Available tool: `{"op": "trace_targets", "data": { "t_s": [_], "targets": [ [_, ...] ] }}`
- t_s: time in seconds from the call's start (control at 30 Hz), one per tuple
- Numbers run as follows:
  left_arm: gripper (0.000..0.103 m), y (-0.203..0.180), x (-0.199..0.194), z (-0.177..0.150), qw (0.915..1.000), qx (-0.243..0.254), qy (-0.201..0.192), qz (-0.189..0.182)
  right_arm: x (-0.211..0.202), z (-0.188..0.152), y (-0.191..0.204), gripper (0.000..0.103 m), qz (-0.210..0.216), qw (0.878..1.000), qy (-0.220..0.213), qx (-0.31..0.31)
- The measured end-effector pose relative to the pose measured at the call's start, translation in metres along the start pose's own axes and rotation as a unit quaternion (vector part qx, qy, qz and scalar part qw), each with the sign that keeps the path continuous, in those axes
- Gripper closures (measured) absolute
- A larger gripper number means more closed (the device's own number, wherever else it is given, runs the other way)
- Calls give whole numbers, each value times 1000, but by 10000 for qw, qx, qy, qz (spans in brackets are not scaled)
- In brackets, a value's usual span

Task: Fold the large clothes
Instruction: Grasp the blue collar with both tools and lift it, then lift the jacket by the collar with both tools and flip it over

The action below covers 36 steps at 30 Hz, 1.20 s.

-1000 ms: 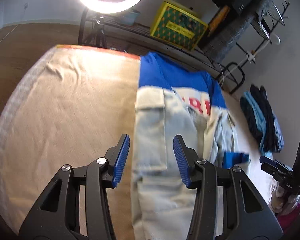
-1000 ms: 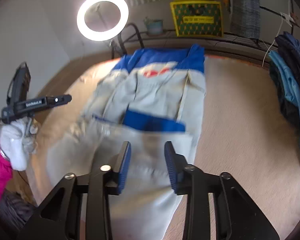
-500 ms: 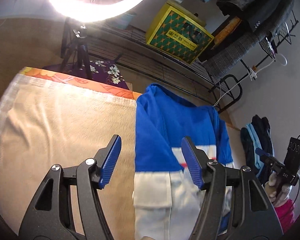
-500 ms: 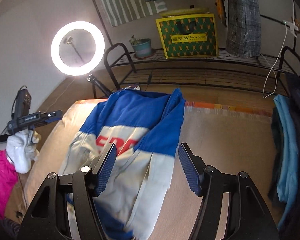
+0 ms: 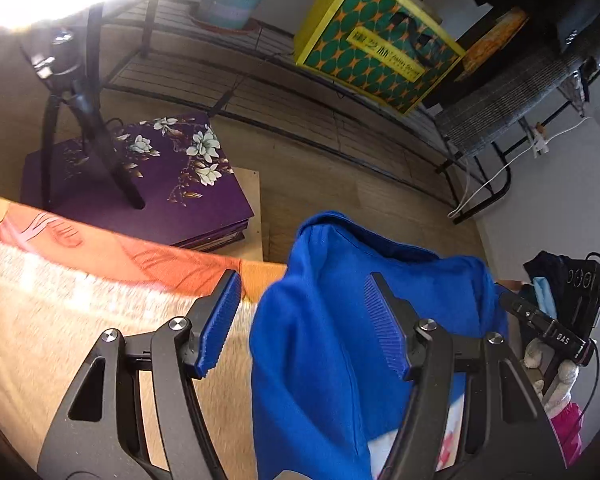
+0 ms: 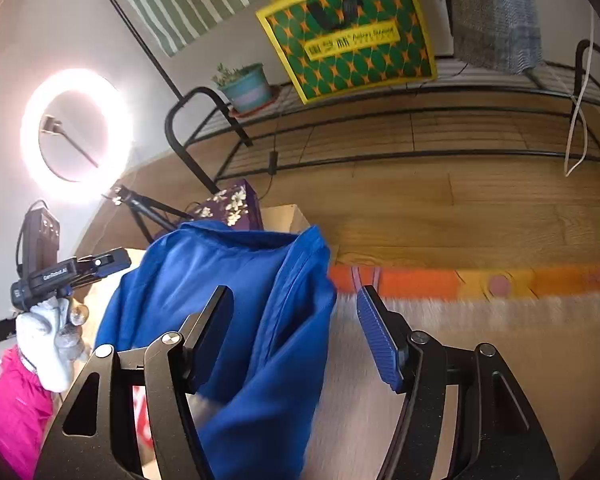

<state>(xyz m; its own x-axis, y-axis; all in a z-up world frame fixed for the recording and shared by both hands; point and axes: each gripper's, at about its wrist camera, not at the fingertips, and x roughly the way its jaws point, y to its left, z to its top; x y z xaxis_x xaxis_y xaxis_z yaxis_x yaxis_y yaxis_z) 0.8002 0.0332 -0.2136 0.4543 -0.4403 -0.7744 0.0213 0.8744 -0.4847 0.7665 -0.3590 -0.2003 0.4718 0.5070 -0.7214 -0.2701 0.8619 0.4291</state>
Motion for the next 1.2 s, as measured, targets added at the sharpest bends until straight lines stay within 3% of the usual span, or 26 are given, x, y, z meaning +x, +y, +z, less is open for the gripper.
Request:
{"op": "trace_targets", "data": {
  "t_s": [0.1, 0.27, 0.3, 0.33, 0.37, 0.47, 0.5, 0.83, 1.2],
  "targets": [
    [37, -4, 20, 9, 9997, 89, 233, -47, 17, 7, -4, 39, 122, 9998, 157, 47],
    [38, -16, 32, 16, 9990, 393, 187, -41, 33, 11, 5, 40, 174, 9989, 404, -170],
    [41, -18, 33, 16, 9987, 469, 164, -65, 35, 12, 8, 45, 166, 9987, 414, -260],
    [57, -21, 34, 15, 9983, 549, 156, -75, 37, 11, 12, 50, 111, 9984, 419, -364],
    [71, -24, 35, 13, 9978, 645, 152, -16, 38, 11, 15, 63, 51, 9982, 420, -425],
    [92, -29, 34, 8, 9959, 861, -52, 278, 36, 12, 15, 92, -17, 9986, 329, -416],
    [94, -29, 32, 8, 9961, 837, -101, 245, 33, 12, 15, 94, -25, 9989, 248, -402],
    [99, -47, -44, 4, 9933, 721, -821, -366, -26, 16, 39, 98, 95, 9978, -454, -475],
    [100, -84, -175, -52, 9855, 839, -1298, -701, -136, -9, 104, 99, 360, 9924, -916, -744]
  ]
}}
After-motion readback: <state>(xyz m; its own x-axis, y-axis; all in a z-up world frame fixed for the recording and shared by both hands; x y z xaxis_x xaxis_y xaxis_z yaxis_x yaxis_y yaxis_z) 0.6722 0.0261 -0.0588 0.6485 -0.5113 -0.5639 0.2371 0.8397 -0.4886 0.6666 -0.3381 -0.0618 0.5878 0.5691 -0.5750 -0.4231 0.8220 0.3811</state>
